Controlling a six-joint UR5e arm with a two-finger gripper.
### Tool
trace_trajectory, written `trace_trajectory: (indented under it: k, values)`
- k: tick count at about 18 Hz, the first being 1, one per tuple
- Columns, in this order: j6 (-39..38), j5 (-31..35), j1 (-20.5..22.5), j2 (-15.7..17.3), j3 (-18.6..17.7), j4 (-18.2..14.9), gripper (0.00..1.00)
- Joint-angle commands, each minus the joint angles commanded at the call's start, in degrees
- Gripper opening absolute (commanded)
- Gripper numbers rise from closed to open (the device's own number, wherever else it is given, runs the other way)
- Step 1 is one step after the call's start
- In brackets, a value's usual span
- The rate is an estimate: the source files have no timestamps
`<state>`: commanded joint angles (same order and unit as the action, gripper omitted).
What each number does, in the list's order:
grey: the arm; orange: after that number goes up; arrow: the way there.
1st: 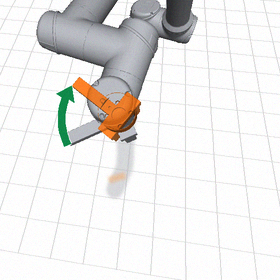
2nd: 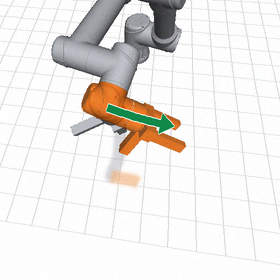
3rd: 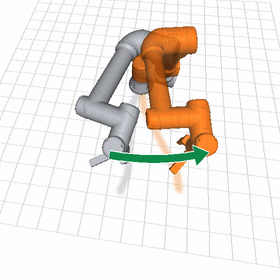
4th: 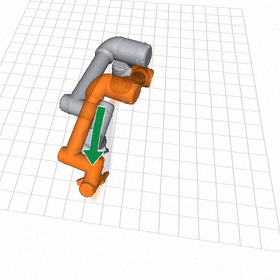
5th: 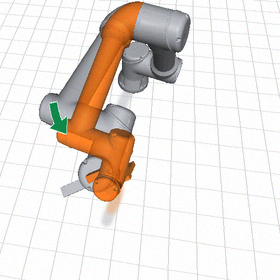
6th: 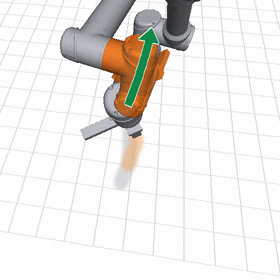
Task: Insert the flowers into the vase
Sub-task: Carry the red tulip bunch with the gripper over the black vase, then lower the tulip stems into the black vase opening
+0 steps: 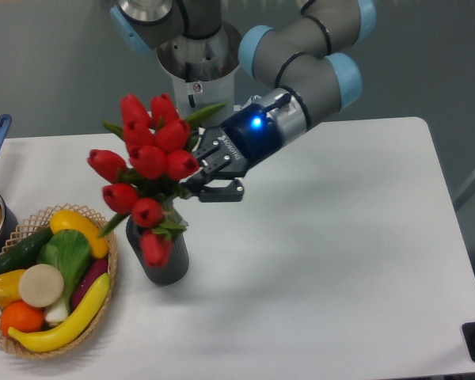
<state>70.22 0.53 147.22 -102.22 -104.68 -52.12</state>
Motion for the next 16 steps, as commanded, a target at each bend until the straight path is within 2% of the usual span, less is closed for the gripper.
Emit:
trace_trajectory:
  k: [7,16]
  values:
    - [4.7,-0.1,-1.2,0.3,-4.8,0.5,0.22]
    - [7.6,0.1,-1.1,0.3,-8.6,1.3,0.22]
